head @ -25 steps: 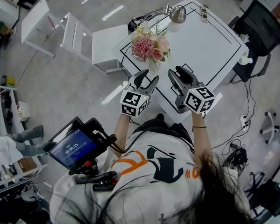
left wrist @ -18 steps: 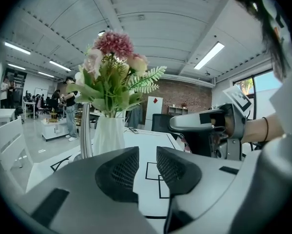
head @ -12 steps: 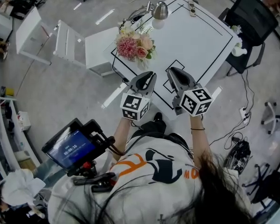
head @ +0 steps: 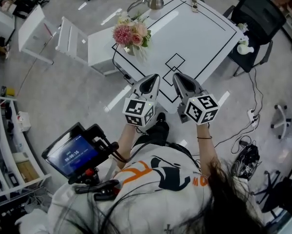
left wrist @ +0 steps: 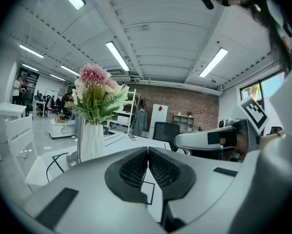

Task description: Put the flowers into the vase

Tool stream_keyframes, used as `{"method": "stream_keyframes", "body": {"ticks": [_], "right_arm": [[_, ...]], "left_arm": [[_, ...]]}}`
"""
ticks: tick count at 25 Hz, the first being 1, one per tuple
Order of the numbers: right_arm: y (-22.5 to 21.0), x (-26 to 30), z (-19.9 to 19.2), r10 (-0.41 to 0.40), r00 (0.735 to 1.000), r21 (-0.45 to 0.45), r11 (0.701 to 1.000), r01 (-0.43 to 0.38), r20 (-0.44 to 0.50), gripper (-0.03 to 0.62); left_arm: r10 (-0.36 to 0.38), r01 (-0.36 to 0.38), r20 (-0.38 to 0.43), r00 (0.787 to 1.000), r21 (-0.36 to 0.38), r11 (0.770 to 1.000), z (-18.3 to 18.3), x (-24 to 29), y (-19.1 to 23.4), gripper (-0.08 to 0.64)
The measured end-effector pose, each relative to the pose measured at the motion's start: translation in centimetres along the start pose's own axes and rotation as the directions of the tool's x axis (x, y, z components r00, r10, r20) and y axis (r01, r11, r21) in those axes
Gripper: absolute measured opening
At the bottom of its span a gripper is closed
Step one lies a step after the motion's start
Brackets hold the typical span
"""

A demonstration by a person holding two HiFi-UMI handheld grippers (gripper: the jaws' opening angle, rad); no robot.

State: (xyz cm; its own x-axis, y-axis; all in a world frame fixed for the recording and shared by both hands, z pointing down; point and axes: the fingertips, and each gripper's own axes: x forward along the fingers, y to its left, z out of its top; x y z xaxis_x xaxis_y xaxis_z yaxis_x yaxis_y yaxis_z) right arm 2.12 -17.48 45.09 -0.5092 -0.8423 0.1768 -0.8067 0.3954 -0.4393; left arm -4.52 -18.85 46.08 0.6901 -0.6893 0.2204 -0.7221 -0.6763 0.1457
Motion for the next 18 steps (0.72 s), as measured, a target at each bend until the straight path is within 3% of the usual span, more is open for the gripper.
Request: {"method": "stream_keyframes", "body": {"ticks": [12,18], "right_arm": [[5.0,-9.6,-4.0,0.023,1.0,-0.018,1.0,-0.023,0.009,0.026],[9.8,-15.7,-7.0,0.055,0.998,-0.035,0.998,-0.054,0.034,0.026]], "left_arm": [[0.03,-0.03,-0.007,1.0,0.038,0.999,-2.3,-7.8,-7.8,0.012],[0.036,-0.036,-0.002,0.999,0.085,0.996,-4.2,-14.3,-13.0,0.011]]}}
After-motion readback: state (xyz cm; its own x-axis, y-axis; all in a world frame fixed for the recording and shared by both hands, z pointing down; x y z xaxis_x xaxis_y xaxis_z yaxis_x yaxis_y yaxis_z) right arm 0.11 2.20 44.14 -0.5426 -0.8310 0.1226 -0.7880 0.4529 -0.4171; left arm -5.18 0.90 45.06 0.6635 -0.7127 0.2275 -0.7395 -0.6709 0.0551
